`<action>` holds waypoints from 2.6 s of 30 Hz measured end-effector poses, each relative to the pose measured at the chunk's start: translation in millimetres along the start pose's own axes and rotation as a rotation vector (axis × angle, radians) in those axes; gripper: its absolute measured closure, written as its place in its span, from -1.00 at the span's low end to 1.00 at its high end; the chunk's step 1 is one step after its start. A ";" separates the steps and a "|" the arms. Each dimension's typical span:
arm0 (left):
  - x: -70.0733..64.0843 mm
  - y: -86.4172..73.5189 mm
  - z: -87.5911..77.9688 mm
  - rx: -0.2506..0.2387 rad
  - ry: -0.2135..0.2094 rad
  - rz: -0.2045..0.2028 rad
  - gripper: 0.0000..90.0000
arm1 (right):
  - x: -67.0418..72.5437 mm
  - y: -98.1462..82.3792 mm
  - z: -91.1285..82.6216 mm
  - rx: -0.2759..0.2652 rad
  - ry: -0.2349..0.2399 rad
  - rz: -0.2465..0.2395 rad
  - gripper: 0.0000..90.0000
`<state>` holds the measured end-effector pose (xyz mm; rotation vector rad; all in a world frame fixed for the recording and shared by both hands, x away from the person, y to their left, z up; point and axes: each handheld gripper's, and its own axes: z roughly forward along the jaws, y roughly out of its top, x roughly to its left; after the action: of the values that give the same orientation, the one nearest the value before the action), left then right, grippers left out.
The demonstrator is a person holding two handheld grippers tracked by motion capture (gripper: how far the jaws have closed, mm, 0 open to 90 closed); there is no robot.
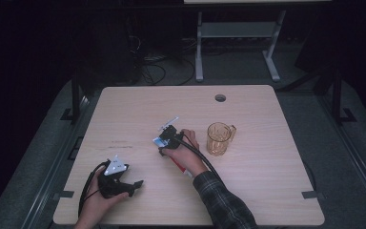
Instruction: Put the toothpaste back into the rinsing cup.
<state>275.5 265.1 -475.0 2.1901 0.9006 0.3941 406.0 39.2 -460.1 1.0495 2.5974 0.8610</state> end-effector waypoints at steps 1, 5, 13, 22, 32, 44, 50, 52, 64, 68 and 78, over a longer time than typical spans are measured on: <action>0.0 0.0 0.0 0.000 0.000 0.000 -0.70 | 0.0 0.0 0.0 0.000 0.000 0.000 -0.17; 0.0 0.0 0.0 0.000 0.000 0.000 -0.70 | 0.1 0.4 0.0 0.001 -0.005 0.004 -0.13; 0.1 0.0 0.0 0.000 0.000 0.000 -0.70 | 5.3 5.4 -1.7 0.030 -0.008 0.015 0.19; 0.0 0.0 0.0 0.000 0.000 0.000 -0.70 | 2.5 8.1 -9.1 0.028 0.004 0.035 0.55; 0.2 0.1 -0.1 0.001 0.001 0.001 -0.70 | -0.8 7.1 -15.7 -0.001 0.050 0.082 0.60; 0.1 0.1 0.0 0.002 -0.001 0.001 -0.70 | -1.5 6.4 -37.0 -0.095 0.088 0.091 0.62; 0.3 0.1 -0.1 0.002 -0.001 0.003 -0.70 | -2.9 6.3 -50.9 -0.157 0.109 0.105 0.63; 0.4 0.1 -0.1 0.001 0.000 0.004 -0.70 | -3.6 6.0 -55.4 -0.177 0.122 0.112 0.63; 0.0 0.1 0.3 -0.004 -0.001 -0.002 -0.70 | -7.8 6.5 -86.6 -0.294 0.166 0.117 0.64; 0.2 0.1 0.1 -0.001 0.000 0.001 -0.70 | -12.0 5.9 -98.1 -0.339 0.177 0.121 0.63; 0.2 0.1 0.0 0.000 0.000 0.000 -0.70 | -16.1 9.4 -123.3 -0.410 0.180 0.102 0.63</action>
<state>275.7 265.1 -474.9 2.1901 0.8999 0.3943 374.4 -20.7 -355.4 1.0272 2.3614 1.4963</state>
